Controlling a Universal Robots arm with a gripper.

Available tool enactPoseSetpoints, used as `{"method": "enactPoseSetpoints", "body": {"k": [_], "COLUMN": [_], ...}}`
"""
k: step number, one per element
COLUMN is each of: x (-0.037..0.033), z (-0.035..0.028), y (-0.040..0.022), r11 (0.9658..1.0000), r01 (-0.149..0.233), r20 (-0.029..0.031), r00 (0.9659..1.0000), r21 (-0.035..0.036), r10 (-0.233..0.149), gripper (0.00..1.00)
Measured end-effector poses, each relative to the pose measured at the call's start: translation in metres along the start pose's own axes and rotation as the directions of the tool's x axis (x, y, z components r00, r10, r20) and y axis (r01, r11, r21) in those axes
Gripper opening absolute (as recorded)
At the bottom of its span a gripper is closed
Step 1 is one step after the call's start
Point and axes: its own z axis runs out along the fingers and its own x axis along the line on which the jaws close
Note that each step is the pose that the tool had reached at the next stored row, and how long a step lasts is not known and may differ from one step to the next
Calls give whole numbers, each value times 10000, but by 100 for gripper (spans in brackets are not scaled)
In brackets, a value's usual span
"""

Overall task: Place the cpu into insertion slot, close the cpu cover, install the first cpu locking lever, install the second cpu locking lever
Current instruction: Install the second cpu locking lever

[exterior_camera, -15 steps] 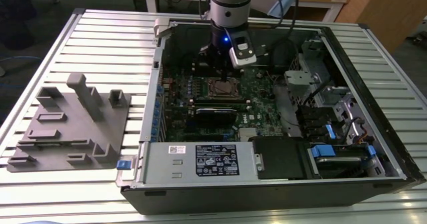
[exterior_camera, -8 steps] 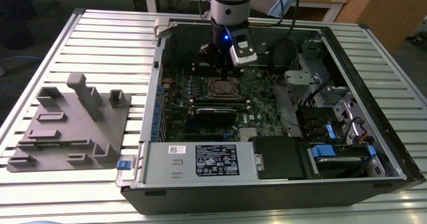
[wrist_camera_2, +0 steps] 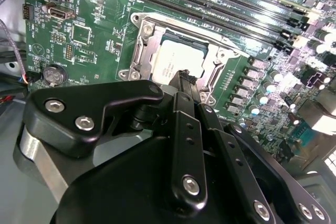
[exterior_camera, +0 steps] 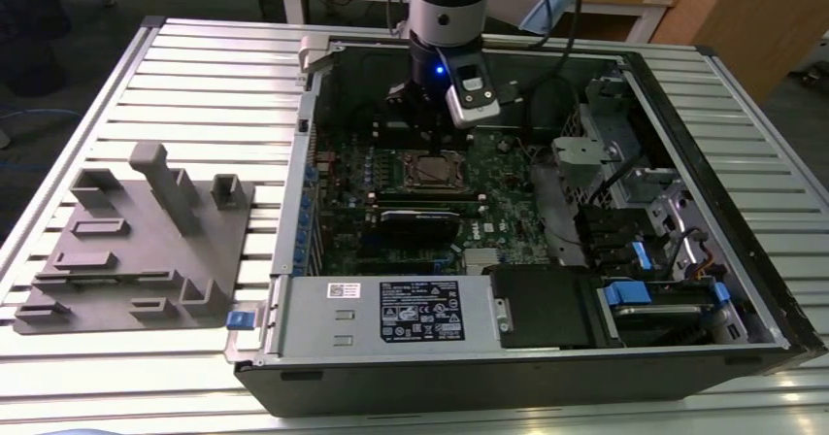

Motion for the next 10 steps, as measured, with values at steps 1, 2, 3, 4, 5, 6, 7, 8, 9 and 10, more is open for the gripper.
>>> {"method": "enactPoseSetpoints", "body": {"k": [1,2,3,4,5,6,7,8,9,10], "x": [-1,-2,-2,-2,-2,-2,-1,-2,-2,-2], "z": [-9,-17,-22,-22,-22,-22,-23,-23,-23,-23], "y": [0,1,1,2,1,1,1,1,1,1], "r11": [10000,10000,10000,10000,10000,10000,10000,10000,10000,10000], "r01": [0,3,4,3,3,2,3,3,3,3], "r20": [1,4,6,7,8,8,7,8,7,7], "r00": [10000,10000,10000,10000,10000,10000,10000,10000,10000,10000], "r21": [4,16,28,29,30,30,32,33,35,35], "r10": [0,-3,-4,-3,-3,-2,-3,-3,-3,-3], "gripper": [11,11,11,11,11,11,11,11,11,11]}}
